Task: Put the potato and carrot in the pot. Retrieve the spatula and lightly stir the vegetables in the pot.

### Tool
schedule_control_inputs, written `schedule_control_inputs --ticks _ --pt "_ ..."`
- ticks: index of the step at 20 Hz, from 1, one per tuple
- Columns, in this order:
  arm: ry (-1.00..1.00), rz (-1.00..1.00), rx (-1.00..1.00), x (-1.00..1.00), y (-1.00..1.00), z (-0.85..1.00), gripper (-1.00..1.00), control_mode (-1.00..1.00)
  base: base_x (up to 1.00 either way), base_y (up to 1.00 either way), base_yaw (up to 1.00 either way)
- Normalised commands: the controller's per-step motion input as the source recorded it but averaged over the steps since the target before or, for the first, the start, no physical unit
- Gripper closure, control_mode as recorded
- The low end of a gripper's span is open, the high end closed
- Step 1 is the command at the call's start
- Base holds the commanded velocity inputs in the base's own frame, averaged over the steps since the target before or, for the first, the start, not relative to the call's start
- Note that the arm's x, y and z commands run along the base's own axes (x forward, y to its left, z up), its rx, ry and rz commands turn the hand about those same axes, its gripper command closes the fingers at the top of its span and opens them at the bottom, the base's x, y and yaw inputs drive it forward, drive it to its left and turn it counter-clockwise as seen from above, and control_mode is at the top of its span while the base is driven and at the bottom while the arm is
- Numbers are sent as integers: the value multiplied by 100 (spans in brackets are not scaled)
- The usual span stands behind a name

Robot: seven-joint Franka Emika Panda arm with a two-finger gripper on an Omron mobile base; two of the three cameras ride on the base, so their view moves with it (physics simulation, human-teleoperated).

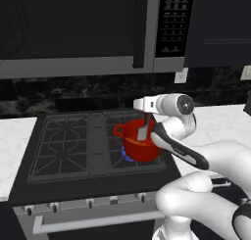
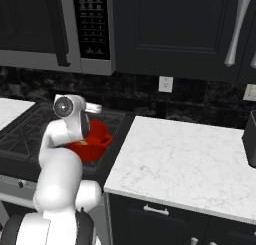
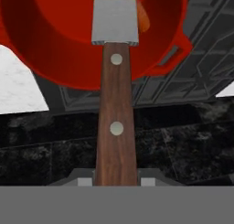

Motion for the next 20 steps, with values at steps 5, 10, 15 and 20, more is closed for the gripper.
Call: schedule_control_inputs --ticks 5,10,15,20 --pt "7 -23 0 -10 6 4 100 -100 0 0 0" --pt "20 -12 3 -11 1 8 100 -100 0 0 0" --pt "3 -8 0 3 0 -4 100 -100 0 0 0" --pt "-2 -2 0 14 0 -4 100 -100 0 0 0"
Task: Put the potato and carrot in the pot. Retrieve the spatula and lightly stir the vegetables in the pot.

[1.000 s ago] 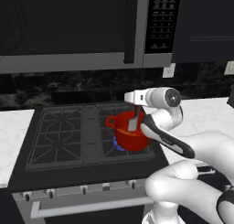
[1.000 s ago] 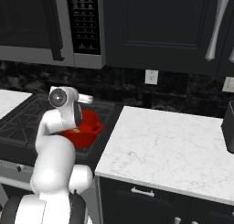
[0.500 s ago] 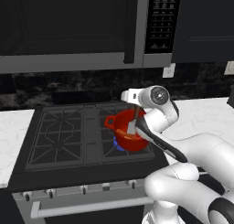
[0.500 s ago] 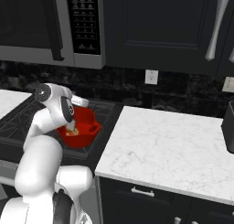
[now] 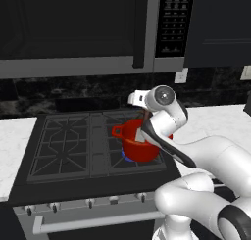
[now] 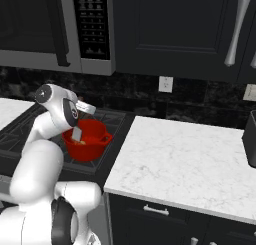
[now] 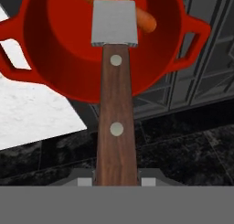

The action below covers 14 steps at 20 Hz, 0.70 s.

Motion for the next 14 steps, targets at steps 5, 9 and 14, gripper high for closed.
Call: schedule_control_inputs --ticks 5,9,14 --pt "6 -8 0 -8 0 0 100 -100 0 0 0" --pt "9 -7 0 -16 0 -4 100 -100 0 0 0" --pt "-4 -2 0 8 0 -31 100 -100 0 0 0"
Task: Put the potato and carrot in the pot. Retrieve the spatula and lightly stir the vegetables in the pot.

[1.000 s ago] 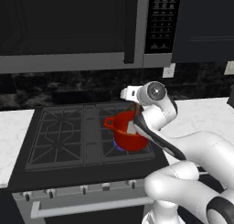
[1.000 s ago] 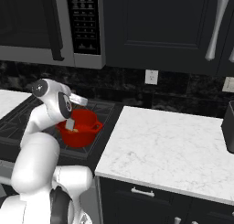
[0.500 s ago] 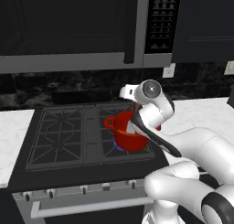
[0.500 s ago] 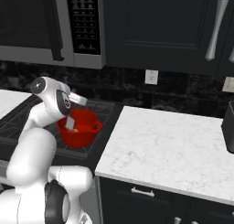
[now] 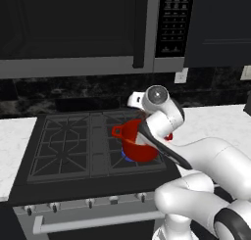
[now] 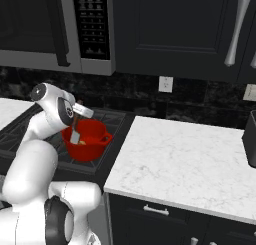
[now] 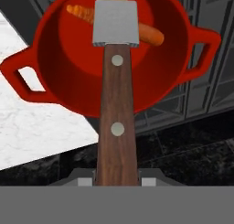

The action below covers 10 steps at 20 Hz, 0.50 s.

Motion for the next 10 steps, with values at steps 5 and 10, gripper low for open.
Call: schedule_control_inputs --ticks 5,10 --pt "-23 0 0 18 0 -43 100 -100 0 0 0" --pt "-23 0 0 7 0 -22 100 -100 0 0 0"
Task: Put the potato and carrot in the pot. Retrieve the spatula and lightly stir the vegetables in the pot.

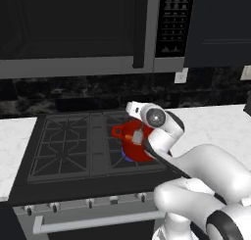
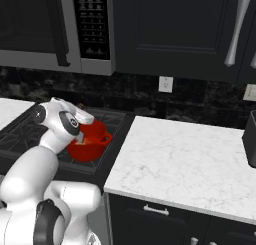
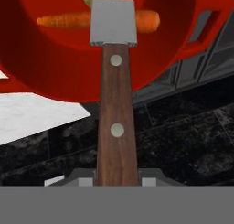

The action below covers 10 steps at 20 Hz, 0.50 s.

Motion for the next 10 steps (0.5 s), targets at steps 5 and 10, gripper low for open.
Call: schedule_control_inputs --ticks 5,10 --pt "-5 0 0 0 0 -2 100 -100 0 0 0" --pt "0 -1 0 0 0 0 100 -100 0 0 0"
